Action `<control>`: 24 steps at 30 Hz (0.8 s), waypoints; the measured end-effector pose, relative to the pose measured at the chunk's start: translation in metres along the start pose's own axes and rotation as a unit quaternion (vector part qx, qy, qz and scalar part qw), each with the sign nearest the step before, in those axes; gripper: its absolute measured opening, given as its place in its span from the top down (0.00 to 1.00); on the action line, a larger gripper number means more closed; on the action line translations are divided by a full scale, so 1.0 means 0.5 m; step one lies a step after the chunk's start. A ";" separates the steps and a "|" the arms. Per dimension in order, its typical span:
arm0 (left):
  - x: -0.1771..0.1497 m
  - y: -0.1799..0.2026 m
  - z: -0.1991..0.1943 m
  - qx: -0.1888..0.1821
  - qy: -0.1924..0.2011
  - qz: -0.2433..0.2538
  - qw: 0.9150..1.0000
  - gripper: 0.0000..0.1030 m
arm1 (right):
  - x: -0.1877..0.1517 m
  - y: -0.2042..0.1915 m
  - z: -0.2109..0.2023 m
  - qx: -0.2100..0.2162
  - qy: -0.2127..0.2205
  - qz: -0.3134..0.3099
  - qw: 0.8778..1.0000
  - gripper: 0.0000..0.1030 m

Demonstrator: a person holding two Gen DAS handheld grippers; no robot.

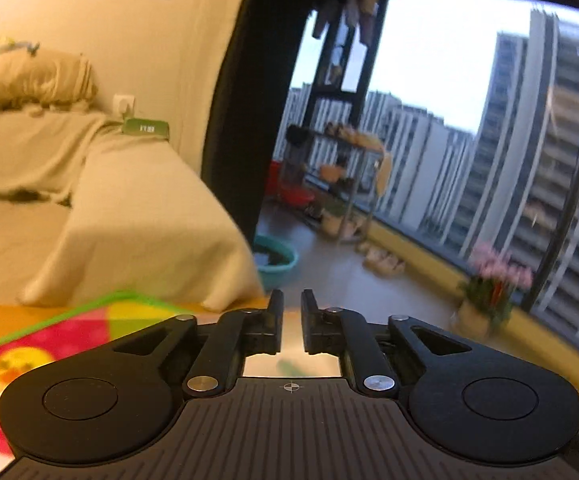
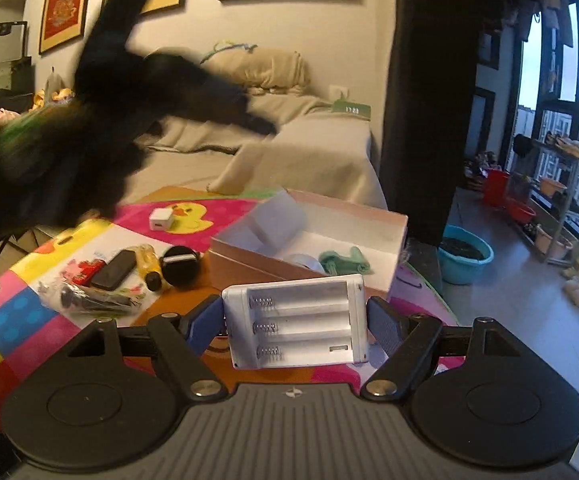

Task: Organize rigid objects
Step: 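Lower the battery charger into the pink box with the right tool and open it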

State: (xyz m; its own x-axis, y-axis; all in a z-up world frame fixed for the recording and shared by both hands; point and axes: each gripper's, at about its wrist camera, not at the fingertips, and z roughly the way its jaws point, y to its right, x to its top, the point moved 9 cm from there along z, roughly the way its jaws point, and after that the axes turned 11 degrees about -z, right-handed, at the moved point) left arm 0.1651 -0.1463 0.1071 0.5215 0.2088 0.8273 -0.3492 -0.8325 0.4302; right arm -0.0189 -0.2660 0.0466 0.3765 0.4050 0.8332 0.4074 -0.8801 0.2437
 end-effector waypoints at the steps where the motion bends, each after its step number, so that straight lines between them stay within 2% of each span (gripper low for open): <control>1: -0.004 -0.008 0.012 0.000 -0.005 -0.012 1.000 0.86 | -0.004 0.003 0.006 -0.001 -0.006 0.001 1.000 0.24; 3: -0.022 -0.028 0.019 0.000 -0.015 -0.027 1.000 0.85 | -0.019 0.011 0.014 -0.007 -0.017 0.005 1.000 0.24; 8: -0.121 -0.078 -0.060 0.016 -0.037 0.015 0.999 0.85 | -0.034 0.033 0.036 -0.006 -0.030 0.030 0.999 0.24; 11: -0.187 -0.101 -0.128 0.013 -0.059 0.025 0.998 0.85 | 0.004 0.054 0.070 -0.007 -0.023 0.045 0.999 0.24; 14: -0.237 -0.133 -0.190 0.019 -0.082 0.020 0.996 0.85 | 0.076 0.078 0.130 -0.001 -0.009 0.069 0.998 0.24; 17: -0.241 -0.187 -0.246 0.050 -0.071 0.007 0.996 0.85 | 0.151 0.085 0.210 0.012 0.000 0.073 0.997 0.22; 19: -0.224 -0.238 -0.286 0.082 -0.050 -0.015 0.995 0.85 | 0.172 0.078 0.266 0.020 -0.022 0.065 0.997 0.20; 21: -0.214 -0.292 -0.325 0.109 -0.031 -0.039 0.993 0.85 | 0.169 0.072 0.301 0.011 -0.045 0.074 0.996 0.20; 24: -0.204 -0.369 -0.348 0.149 -0.025 -0.076 0.986 0.85 | 0.134 0.043 0.305 0.036 -0.063 0.096 0.993 0.20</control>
State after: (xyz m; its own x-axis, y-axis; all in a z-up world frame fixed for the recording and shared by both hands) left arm 0.0409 0.0752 0.0059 0.5904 0.3225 0.7399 -0.0250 -0.9090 0.4161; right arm 0.1419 -0.2200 0.0322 0.5527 0.2642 0.7904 0.3756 -0.9256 0.0467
